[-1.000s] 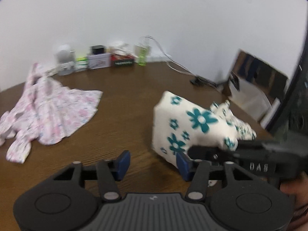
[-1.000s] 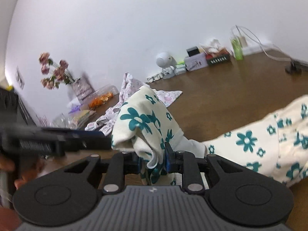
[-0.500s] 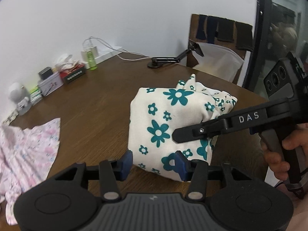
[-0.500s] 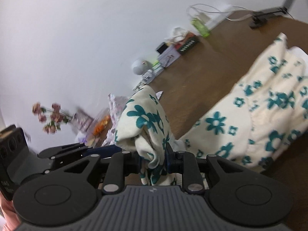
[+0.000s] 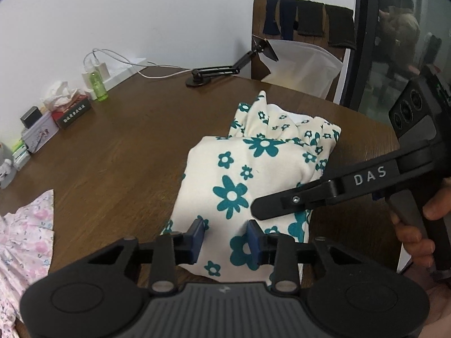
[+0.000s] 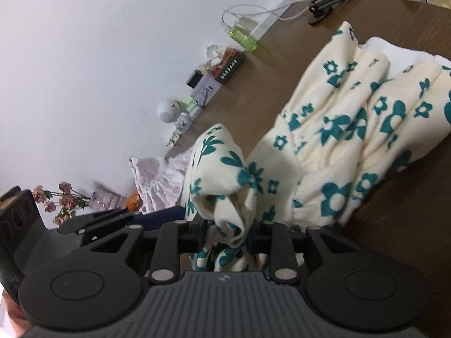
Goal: Fold clothes
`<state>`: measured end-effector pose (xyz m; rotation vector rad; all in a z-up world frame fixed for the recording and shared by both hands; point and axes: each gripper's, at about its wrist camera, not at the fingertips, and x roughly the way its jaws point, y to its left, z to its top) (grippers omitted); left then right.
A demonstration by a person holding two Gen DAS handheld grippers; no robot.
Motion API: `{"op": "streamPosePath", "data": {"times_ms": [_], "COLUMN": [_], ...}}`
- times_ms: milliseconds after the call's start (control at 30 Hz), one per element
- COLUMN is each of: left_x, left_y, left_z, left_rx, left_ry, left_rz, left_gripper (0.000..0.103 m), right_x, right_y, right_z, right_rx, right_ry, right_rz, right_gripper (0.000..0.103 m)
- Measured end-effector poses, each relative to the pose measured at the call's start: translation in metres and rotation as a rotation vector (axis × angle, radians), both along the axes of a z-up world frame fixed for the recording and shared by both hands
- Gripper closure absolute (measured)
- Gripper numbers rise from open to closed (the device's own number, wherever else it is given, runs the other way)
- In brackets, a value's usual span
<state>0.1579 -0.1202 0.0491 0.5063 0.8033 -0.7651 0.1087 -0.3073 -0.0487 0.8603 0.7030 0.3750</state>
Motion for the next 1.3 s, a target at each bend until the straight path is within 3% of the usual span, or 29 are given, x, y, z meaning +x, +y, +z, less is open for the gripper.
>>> {"op": "streamPosePath", "data": {"times_ms": [133, 233, 267, 367, 433, 500, 567, 700, 767, 833, 900, 1067, 1300], "left_x": [0.001, 0.001, 0.001, 0.0, -0.001, -0.002, -0.002, -0.002, -0.002, -0.004, -0.006, -0.009, -0.01], "left_y": [-0.001, 0.001, 0.001, -0.002, -0.005, -0.007, -0.008, -0.008, -0.009, -0.011, -0.013, -0.016, -0.016], "left_z": [-0.003, -0.004, -0.005, -0.007, -0.009, -0.011, -0.012, -0.016, -0.017, -0.017, -0.016, -0.018, -0.013], "left_rx": [0.006, 0.005, 0.004, 0.012, 0.023, 0.036, 0.047, 0.058, 0.061, 0.067, 0.074, 0.073, 0.035], "left_ry": [0.002, 0.007, 0.008, 0.005, 0.0, -0.01, -0.013, -0.015, -0.019, -0.027, -0.036, -0.066, -0.08], "left_rz": [-0.003, -0.004, -0.004, -0.008, -0.014, -0.023, -0.03, -0.039, -0.04, -0.037, -0.035, -0.055, -0.034], "left_gripper": [0.07, 0.07, 0.07, 0.07, 0.07, 0.07, 0.07, 0.071, 0.071, 0.071, 0.071, 0.07, 0.065], "right_x": [-0.004, -0.011, -0.012, -0.012, -0.013, -0.018, -0.027, -0.031, -0.027, -0.016, -0.002, 0.021, 0.021], "right_y": [-0.008, -0.021, -0.026, -0.029, -0.027, -0.027, -0.02, -0.009, -0.002, 0.01, 0.023, 0.05, 0.042], "right_z": [0.006, 0.014, 0.016, 0.016, 0.018, 0.026, 0.037, 0.06, 0.07, 0.076, 0.077, 0.057, 0.048], "right_rx": [-0.036, -0.08, -0.089, -0.106, -0.145, -0.214, -0.371, -0.56, -0.628, -0.685, -0.755, -0.962, -0.9], "right_ry": [-0.022, -0.057, -0.067, -0.073, -0.082, -0.114, -0.194, -0.337, -0.417, -0.464, -0.471, -0.397, -0.364], "right_rz": [0.01, -0.043, -0.059, -0.055, -0.052, -0.06, -0.081, -0.062, -0.011, 0.073, 0.148, 0.252, 0.236], "right_gripper": [0.069, 0.057, 0.057, 0.07, 0.07, 0.064, 0.056, 0.055, 0.059, 0.073, 0.081, 0.081, 0.08]}}
